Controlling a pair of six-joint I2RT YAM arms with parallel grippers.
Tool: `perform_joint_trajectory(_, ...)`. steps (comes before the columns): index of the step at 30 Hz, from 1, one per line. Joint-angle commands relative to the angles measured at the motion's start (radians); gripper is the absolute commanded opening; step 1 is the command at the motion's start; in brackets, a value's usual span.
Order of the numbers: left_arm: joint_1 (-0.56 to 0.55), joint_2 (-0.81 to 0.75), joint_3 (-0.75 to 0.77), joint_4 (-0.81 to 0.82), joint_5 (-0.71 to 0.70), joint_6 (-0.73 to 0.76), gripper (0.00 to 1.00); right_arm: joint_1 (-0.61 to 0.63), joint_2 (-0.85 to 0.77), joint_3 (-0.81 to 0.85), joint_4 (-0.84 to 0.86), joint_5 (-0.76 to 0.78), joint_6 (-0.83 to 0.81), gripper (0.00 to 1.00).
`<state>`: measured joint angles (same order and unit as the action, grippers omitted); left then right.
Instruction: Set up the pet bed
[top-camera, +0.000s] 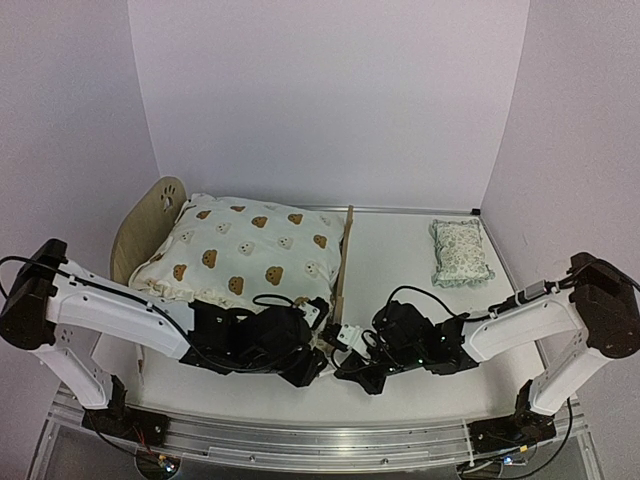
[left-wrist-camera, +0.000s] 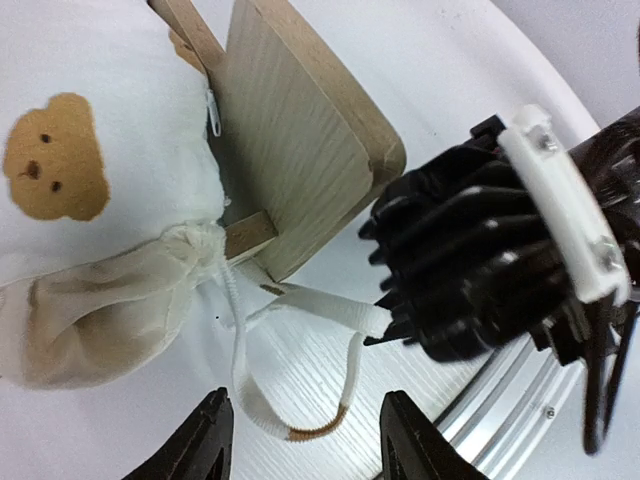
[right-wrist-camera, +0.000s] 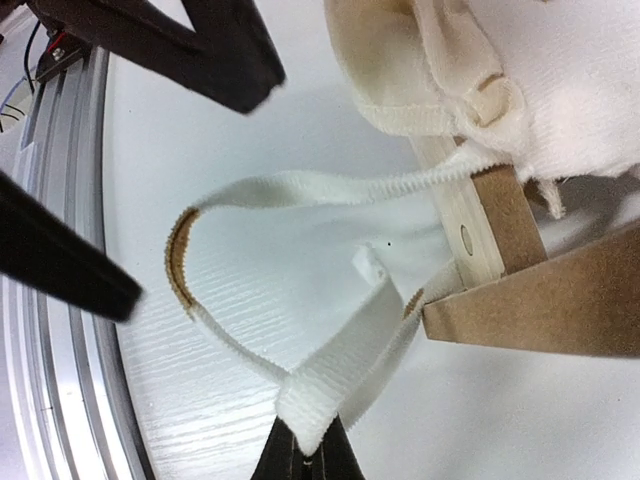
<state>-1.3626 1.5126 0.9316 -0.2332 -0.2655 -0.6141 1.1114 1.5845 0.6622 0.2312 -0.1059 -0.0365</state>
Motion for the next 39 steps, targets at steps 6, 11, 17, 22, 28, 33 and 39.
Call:
perform_joint_trajectory(6, -0.004, -0.307, -0.251, 0.080, -0.007, -0.005, 0.61, 0.006, -0.010, 0.039, 0.014, 0.003, 0.099, 0.00)
perform_joint_trajectory(11, -0.004, -0.362, -0.456, 0.348, 0.004, 0.098, 0.64, 0.007, -0.003, 0.057, 0.013, 0.008, 0.146, 0.00)
perform_joint_trajectory(17, 0.004, -0.261, -0.623, 0.758, 0.004, 0.264, 0.74, 0.006, -0.010, 0.085, -0.002, 0.000, 0.209, 0.00)
perform_joint_trajectory(22, 0.006, -0.038, -0.542, 0.892, -0.018, 0.380, 0.85, 0.006, -0.004, 0.100, -0.019, -0.004, 0.234, 0.00)
perform_joint_trajectory(28, 0.031, 0.129, -0.495, 1.039, -0.088, 0.444, 0.86, 0.006, -0.004, 0.094, -0.031, -0.012, 0.248, 0.00)
perform_joint_trajectory(33, 0.058, 0.218, -0.495, 1.198, -0.097, 0.469, 0.84, 0.006, 0.000, 0.089, -0.031, -0.032, 0.260, 0.00)
perform_joint_trajectory(39, 0.083, 0.308, -0.465, 1.280, -0.085, 0.476, 0.80, 0.006, 0.003, 0.095, -0.031, -0.076, 0.282, 0.00)
